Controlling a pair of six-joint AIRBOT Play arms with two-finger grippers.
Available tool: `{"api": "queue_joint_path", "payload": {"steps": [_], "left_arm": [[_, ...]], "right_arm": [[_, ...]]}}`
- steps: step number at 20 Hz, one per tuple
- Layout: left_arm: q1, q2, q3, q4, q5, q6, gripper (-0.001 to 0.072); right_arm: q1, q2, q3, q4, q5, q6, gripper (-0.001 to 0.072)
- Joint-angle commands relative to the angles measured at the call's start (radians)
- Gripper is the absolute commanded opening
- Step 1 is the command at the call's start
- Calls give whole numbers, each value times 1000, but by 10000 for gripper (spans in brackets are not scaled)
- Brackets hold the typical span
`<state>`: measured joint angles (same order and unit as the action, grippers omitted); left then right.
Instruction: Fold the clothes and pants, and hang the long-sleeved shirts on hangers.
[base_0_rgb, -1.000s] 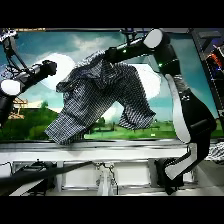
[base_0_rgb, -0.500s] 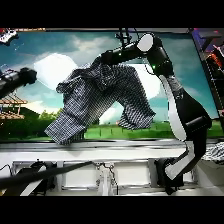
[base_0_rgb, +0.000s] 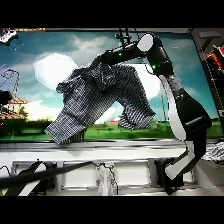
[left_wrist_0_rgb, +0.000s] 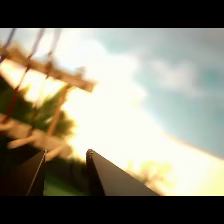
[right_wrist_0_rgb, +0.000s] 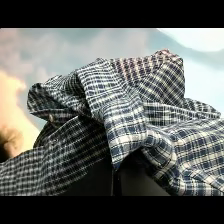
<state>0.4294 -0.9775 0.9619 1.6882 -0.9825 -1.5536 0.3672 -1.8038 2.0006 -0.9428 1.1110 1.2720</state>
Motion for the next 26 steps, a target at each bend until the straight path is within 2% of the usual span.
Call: {"api": "queue_joint_path", "payload": {"steps": [1,7,8,18,26], "left_arm": [[79,-82,0,36,18,2,263],[109,-165,0,61,135,2,255],[112,-172,0,76,151,2,231],[159,-272,5,137,316,17,231],[171,-402,92,137,325,24,228]], "right_arm": [[1,-1,1,0,-1,-31,22],[2,-1,1,1,0,-35,22],[2,-1,1,1,0,-35,22],[2,-1,1,3,43,-32,22],[2,-1,1,4,48,-28,22]]}}
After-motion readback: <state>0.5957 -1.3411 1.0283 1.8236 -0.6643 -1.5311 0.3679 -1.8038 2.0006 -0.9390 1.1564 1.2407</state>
